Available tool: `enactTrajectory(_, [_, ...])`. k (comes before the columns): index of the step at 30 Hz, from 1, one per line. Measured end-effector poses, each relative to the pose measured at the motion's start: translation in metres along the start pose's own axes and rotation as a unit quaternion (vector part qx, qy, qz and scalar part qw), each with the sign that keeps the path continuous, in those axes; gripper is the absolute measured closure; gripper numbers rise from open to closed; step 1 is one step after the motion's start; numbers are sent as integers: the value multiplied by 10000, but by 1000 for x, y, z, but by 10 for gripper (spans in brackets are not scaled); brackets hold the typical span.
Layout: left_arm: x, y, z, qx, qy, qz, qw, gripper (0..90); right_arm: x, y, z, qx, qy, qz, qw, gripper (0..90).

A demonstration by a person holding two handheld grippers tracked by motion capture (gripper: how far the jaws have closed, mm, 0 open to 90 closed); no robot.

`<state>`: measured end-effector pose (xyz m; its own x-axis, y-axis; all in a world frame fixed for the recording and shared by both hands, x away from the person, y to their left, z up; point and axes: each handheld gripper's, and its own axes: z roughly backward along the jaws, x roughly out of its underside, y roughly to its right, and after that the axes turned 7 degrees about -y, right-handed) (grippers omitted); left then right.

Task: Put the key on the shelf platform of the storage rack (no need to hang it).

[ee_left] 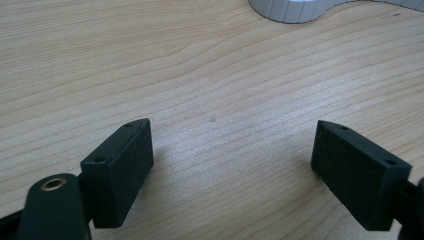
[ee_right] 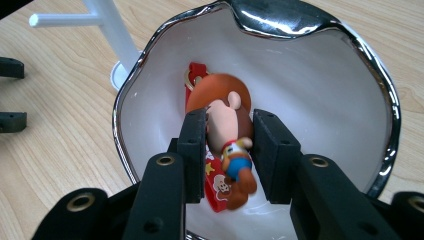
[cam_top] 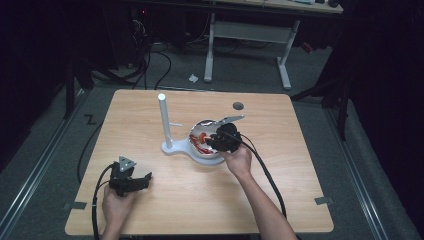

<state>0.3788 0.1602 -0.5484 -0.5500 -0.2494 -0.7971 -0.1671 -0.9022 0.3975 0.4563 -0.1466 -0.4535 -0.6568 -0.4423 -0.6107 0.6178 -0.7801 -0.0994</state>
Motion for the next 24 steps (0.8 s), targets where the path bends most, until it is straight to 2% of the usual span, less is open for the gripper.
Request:
enactTrajectory(5, [0, 0, 0, -4, -4, -13, 10000, 175, 1, 2, -2, -18, -28, -59, 10000, 681])
enactTrajectory(9, [0, 0, 0, -4, -4, -13, 10000, 175, 2, 0, -3, 52, -38, 67, 10000, 679])
enactTrajectory(13, [0, 0, 0, -1, 3, 0, 10000, 176, 2, -1, -3, 14, -65, 15, 10000, 673])
enactTrajectory(20, [0, 0, 0, -2, 1, -3, 10000, 176, 1, 2, 4, 32, 15, 57, 10000, 612])
enactTrajectory(24, [0, 0, 0, -6, -2, -14, 10000, 176, 2, 4, 7, 56, 9, 48, 10000, 544])
